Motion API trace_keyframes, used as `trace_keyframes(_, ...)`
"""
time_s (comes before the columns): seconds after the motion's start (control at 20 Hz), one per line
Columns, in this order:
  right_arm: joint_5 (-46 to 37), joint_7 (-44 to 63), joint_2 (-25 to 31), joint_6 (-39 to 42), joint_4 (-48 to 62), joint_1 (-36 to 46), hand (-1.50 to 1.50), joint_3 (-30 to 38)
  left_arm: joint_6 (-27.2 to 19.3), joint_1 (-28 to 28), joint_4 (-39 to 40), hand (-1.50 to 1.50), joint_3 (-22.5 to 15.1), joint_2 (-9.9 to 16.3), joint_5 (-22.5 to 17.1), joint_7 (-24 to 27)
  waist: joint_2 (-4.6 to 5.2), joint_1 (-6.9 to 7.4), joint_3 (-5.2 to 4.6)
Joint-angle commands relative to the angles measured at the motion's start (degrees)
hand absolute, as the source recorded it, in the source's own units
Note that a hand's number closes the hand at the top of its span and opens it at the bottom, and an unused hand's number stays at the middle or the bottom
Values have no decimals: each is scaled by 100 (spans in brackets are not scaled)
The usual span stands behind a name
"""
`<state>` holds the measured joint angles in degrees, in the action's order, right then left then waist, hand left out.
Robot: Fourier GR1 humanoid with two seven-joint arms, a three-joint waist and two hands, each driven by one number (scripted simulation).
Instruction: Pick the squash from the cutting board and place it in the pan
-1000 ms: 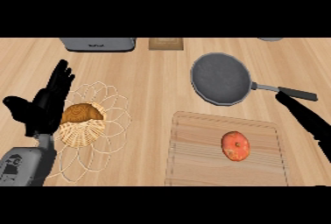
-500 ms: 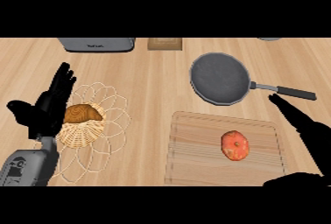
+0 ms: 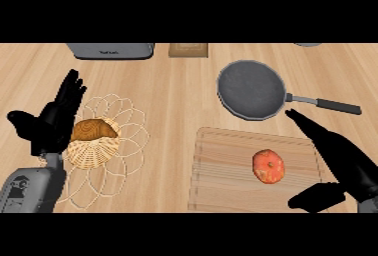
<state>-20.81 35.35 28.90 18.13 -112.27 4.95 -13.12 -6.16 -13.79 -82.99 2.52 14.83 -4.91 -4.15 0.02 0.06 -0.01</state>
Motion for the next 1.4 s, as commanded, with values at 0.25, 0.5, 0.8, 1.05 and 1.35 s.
trace_keyframes(0.25, -1090, -264, -715, 108, 753, 134, -150, -514, 74, 2, -29, 0, 113, -131, 154, 1, 1, 4, 1)
trace_keyframes(0.5, -1335, 37, -499, 617, 837, 268, -150, -410, 10, 60, 193, 0, 29, -338, 312, 250, 2, -7, 0)
trace_keyframes(0.8, -1661, 535, -875, 1097, 756, 288, -150, -590, 188, 51, -39, 0, 213, -212, 217, -115, -4, -6, 0)
trace_keyframes(1.05, -1979, -209, -1027, 839, 1229, 32, -150, -428, 100, 259, -596, 0, 110, -348, 385, -393, -6, -5, 2)
trace_keyframes(1.35, -2095, -484, -1022, 1163, 1967, 536, -150, -78, 202, -297, 24, 0, 377, -250, 368, -299, 1, -11, 1)
